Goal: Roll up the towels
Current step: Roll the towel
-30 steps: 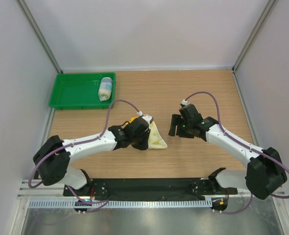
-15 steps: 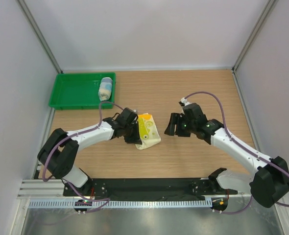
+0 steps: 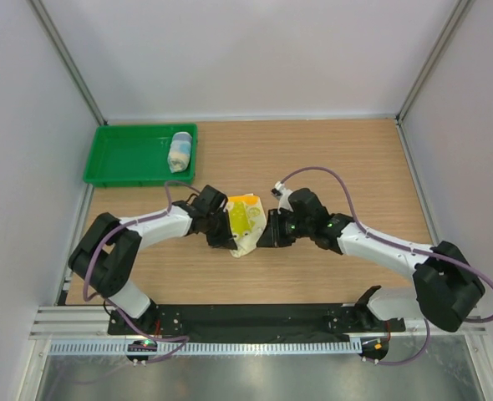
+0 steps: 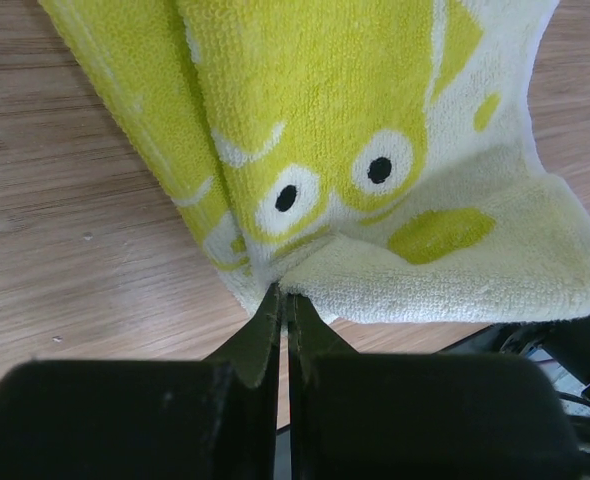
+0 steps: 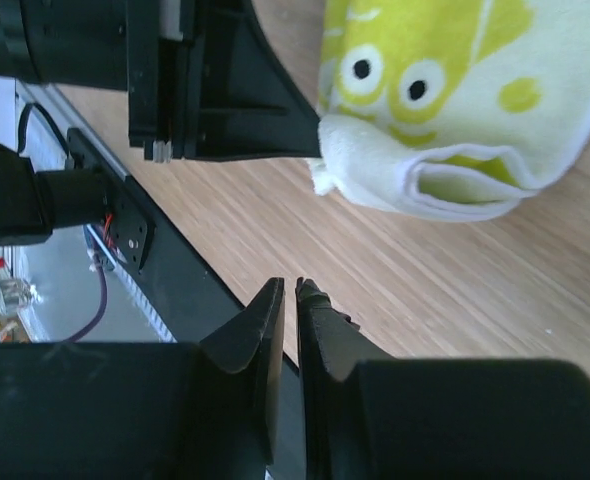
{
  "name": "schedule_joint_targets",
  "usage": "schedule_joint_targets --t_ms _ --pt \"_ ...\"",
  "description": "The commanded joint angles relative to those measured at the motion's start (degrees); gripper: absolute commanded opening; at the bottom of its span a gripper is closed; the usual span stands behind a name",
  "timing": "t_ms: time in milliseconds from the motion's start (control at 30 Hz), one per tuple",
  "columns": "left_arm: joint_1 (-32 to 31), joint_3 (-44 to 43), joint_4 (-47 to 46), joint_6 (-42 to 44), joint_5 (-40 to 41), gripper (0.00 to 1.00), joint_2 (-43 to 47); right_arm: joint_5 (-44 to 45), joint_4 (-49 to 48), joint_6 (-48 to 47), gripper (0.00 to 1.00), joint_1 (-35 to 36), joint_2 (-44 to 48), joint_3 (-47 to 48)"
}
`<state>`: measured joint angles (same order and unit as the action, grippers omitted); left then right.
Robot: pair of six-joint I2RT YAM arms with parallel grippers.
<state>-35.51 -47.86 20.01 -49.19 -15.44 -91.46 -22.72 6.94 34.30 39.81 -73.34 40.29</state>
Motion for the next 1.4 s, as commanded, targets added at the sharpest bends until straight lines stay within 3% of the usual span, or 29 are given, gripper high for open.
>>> schedule_joint_targets --t_ms 0,300,533,700,900,1000,1167,1367 --pt "0.96 -1.36 0.64 1.2 -0.64 0.0 -1.26 -1.1 -6.32 -0.47 0.17 2.37 -2.41 2.07" --pt "1.58 -3.91 2.93 3.57 -0.9 0.0 -2.05 1.19 -10.71 -2.58 0.15 1.32 -13.66 5.67" --pt "1.67 -5.14 3.46 5.42 -3.71 0.0 -3.46 -3.64 -16.86 -2.67 0.12 -7.19 -19.55 3.48" --pt "1.67 -6.55 5.03 7.17 -4.95 0.0 -4.16 -3.47 -18.72 -3.02 0.11 -7.91 -23.24 2.07" --pt "1.67 -10.76 9.6 10.95 -3.99 0.17 -4.69 -3.91 -21.88 -1.43 0.1 -7.91 -25.18 -0.91" --pt "1.76 -14.36 14.95 13.32 1.19 0.21 -4.6 -2.86 -21.18 -1.34 0.08 -7.91 -24.83 -2.06" --pt "2.2 -20.6 24.79 15.96 16.8 0.2 -5.39 -0.84 -18.46 -2.14 0.08 -8.0 -24.04 -2.85" --pt "1.94 -22.9 27.54 15.88 25.02 0.11 -6.64 0.31 -16.96 -1.52 0.08 -7.91 -23.25 -2.94"
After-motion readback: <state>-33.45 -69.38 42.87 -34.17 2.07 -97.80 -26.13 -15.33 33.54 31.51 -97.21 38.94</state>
